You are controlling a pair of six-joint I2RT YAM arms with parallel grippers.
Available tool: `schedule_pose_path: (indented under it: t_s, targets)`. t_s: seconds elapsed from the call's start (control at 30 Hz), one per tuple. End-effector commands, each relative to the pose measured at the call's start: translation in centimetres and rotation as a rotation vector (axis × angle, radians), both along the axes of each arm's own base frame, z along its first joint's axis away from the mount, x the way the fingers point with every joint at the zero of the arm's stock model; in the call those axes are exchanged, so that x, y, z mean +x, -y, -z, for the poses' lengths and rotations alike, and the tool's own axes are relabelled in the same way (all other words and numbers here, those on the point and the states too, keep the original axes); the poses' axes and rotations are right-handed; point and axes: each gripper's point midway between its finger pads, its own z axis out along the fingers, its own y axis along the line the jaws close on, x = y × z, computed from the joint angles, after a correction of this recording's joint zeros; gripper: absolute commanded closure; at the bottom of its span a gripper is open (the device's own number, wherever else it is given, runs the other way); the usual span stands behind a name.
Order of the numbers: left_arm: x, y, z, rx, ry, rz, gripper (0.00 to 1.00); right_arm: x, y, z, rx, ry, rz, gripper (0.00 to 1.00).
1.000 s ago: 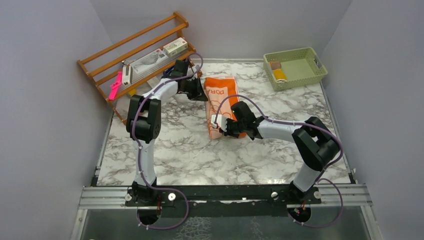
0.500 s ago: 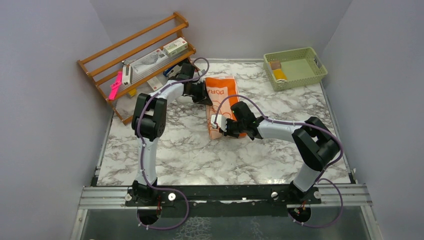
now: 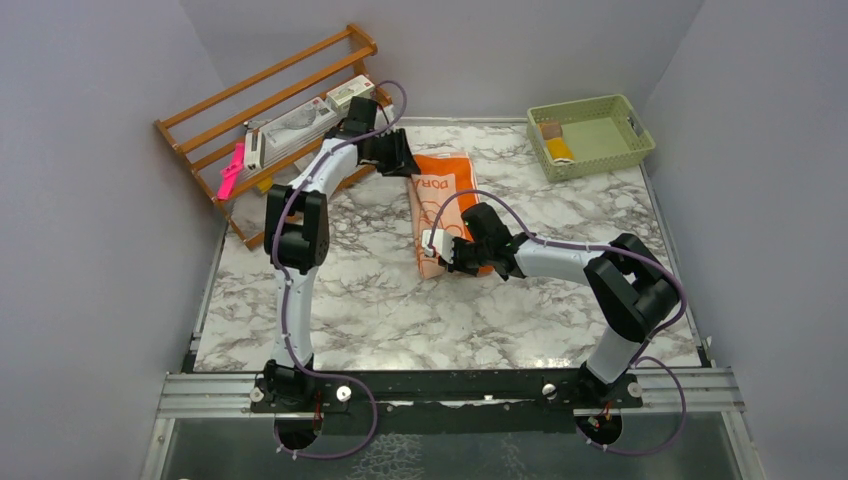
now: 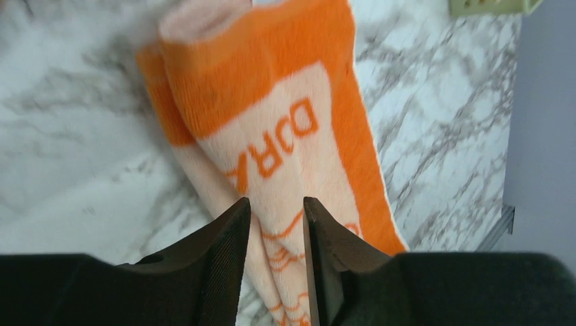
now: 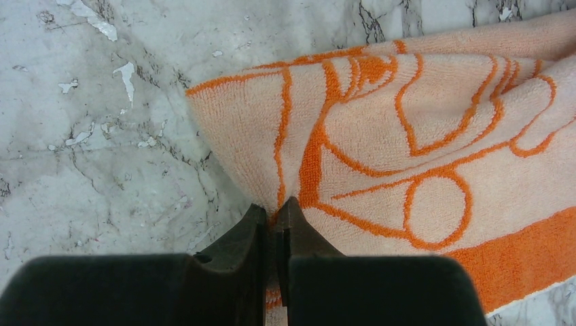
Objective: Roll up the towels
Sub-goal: Roll the towel at the center of the board.
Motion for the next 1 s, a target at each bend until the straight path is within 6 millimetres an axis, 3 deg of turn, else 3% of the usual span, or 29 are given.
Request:
schedule_pose_path:
  t_s: [0.0, 0.17, 0.37, 0.57, 0.87, 0.93, 0.97]
  targets:
    - [3.9, -0.9, -1.1, 0.006, 0.071, -0.007, 0.62, 0.0, 0.4, -0.7, 0.008, 0.003, 0.012, 0.99]
    - [5.6, -1.0, 0.1, 0.021, 0.065, -0.031, 0.62, 0.0, 0.3, -0.8, 0.009, 0.003, 0.013, 0.99]
    - [5.6, -1.1, 2.8, 0.05, 0.026, -0.04, 0.62, 0.0, 0.3, -0.6, 0.006, -0.003, 0.009, 0.99]
    - [5.7, -0.1, 3.5, 0.041, 0.019, -0.025, 0.63, 0.1, 0.1, -0.5, 0.007, -0.008, 0.008, 0.99]
    - [6.4, 1.4, 4.2, -0.034, 0.015, -0.012, 0.9, -0.1, 0.5, -0.3, -0.004, -0.009, 0.013, 0.99]
    - [6.6, 1.5, 4.0, -0.04, 0.021, -0.012, 1.0, -0.1, 0.5, -0.4, -0.007, -0.006, 0.014, 0.99]
    - [6.8, 1.4, 3.4, -0.044, 0.032, -0.014, 1.0, -0.1, 0.6, -0.4, -0.008, -0.005, 0.015, 0.99]
